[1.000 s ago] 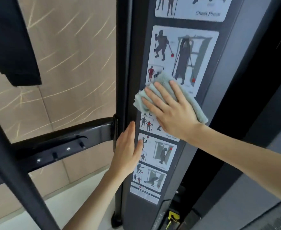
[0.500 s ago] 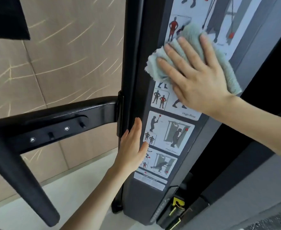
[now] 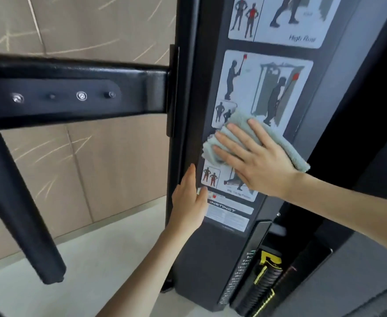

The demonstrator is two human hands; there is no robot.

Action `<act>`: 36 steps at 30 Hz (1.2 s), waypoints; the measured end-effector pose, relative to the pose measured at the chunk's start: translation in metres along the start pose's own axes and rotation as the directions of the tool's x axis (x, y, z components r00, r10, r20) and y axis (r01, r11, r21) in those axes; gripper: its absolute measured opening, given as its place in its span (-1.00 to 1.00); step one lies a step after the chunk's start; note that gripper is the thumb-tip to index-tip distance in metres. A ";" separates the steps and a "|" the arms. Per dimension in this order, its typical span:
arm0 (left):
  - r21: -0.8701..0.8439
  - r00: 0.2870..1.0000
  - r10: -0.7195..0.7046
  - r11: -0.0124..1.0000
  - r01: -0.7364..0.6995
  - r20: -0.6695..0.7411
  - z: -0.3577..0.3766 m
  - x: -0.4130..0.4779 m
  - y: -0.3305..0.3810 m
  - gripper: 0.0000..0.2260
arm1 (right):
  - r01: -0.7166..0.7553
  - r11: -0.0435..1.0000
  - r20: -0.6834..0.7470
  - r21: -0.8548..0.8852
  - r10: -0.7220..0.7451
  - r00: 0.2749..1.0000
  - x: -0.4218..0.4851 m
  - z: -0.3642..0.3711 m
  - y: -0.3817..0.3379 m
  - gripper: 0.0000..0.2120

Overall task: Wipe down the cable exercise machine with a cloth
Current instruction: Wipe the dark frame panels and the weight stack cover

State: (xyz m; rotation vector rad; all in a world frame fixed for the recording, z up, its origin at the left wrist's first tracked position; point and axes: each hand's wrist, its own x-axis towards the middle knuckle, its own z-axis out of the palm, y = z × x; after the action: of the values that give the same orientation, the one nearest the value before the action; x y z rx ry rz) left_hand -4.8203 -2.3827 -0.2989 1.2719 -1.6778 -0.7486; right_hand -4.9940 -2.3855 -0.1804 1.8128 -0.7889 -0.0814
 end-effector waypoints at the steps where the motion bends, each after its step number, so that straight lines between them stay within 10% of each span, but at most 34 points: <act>1: 0.007 1.000 0.005 1.000 -0.005 -0.006 0.006 -0.002 -0.012 -0.47 | 0.025 1.000 -0.004 -0.005 -0.025 1.000 -0.001 0.002 -0.001 -0.46; 11: 0.010 0.980 0.181 0.983 -0.181 -0.080 0.050 -0.029 -0.096 -0.42 | -0.239 0.971 -0.175 0.006 0.237 0.956 0.020 0.011 -0.007 -0.52; 23: 0.258 0.955 0.263 0.940 -0.222 -0.140 0.116 -0.066 -0.201 -0.38 | 0.008 1.000 -0.049 -0.006 -0.008 0.999 -0.045 0.080 -0.172 -0.47; 31: 0.271 0.959 0.235 0.944 -0.187 -0.157 0.149 -0.088 -0.249 -0.40 | -0.244 0.970 -0.246 0.000 0.236 0.940 -0.033 0.073 -0.154 -0.59; 36: 0.187 0.976 0.184 0.969 -0.160 -0.120 0.157 -0.106 -0.289 -0.40 | -0.077 0.996 -0.095 0.045 0.081 0.992 -0.079 0.114 -0.251 -0.46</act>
State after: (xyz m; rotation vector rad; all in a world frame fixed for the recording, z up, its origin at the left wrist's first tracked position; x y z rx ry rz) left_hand -4.8280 -2.3732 -0.6440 1.2477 -1.7452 -0.4073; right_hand -4.9846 -2.3917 -0.4671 1.8082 -0.7973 0.0740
